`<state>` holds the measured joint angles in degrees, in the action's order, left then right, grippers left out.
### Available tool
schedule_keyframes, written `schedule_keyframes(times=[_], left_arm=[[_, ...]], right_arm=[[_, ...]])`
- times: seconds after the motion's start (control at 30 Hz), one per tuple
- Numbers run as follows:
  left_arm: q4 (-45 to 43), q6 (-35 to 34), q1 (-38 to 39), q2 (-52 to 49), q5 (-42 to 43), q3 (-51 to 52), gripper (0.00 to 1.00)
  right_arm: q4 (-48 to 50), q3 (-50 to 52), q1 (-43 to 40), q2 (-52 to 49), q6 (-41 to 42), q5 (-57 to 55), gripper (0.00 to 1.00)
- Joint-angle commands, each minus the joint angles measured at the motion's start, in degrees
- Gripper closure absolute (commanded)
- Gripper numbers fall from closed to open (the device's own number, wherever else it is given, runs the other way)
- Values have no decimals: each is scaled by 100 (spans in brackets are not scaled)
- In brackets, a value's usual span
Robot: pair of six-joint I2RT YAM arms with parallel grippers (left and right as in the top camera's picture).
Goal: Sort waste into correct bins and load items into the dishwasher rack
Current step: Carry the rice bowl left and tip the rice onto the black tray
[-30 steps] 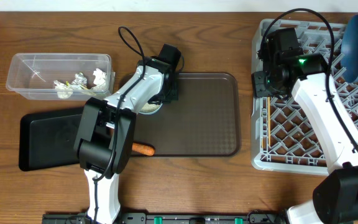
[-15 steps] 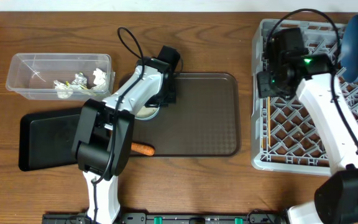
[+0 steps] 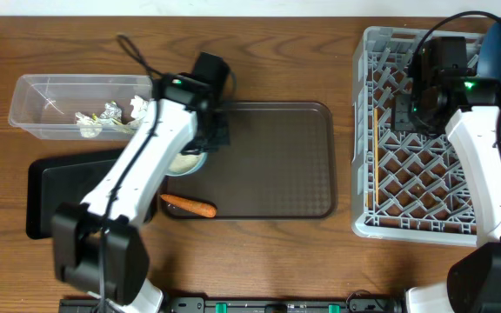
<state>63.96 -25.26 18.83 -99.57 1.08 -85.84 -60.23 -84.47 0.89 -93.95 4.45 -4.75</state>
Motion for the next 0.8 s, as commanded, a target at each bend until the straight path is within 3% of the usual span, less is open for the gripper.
schedule_keyframes(times=[0.0, 0.2, 0.5, 0.77], left_arm=[[153, -214, -356, 385, -72, 13, 94], [490, -245, -1215, 640, 37, 13, 94], [479, 857, -2518, 634, 1604, 151, 94], [103, 1696, -3866, 634, 3185, 881, 94]], right_arm=[[2, -13, -101, 118, -70, -39, 45], [15, -13, -136, 118, -70, -39, 45], [20, -13, -160, 118, -72, -46, 45], [15, -13, -295, 118, -72, -44, 45]])
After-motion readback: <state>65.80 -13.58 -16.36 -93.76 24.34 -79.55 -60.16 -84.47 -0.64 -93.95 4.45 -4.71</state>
